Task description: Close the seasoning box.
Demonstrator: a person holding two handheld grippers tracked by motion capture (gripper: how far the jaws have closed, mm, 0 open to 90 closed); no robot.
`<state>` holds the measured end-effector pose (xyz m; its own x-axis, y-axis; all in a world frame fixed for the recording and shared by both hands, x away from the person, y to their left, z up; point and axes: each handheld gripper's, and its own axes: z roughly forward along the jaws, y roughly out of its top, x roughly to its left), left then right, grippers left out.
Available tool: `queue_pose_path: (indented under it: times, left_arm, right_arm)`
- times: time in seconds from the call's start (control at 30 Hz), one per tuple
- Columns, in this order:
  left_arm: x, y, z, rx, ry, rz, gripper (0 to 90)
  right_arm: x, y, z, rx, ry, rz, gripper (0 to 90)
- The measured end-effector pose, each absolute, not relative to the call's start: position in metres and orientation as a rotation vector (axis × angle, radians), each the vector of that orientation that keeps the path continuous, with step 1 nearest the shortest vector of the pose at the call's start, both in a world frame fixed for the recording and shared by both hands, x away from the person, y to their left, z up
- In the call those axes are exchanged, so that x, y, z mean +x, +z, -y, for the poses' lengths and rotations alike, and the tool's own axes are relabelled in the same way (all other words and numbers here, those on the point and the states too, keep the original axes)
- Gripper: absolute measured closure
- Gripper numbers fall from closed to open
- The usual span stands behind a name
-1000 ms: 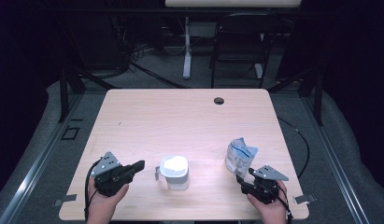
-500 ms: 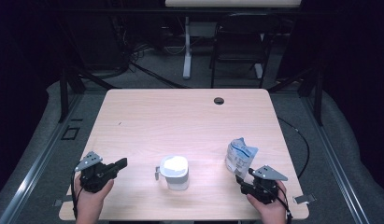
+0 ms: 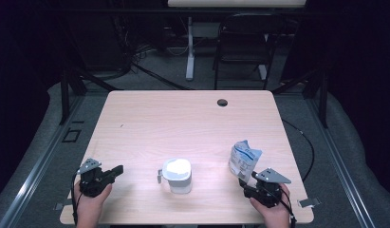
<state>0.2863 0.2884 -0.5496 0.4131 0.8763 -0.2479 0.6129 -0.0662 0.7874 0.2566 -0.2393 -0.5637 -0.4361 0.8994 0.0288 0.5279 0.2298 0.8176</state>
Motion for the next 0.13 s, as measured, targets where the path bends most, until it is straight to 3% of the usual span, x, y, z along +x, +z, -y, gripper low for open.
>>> queue_pose_path:
  times: [0.13]
  left_arm:
    - [0.2857,-0.5510,-0.2913,1.758,0.378,-1.304,81.8]
  right_arm:
    - [0.2573,-0.5643,0.2391,1.312,1.091,-2.052,42.2]
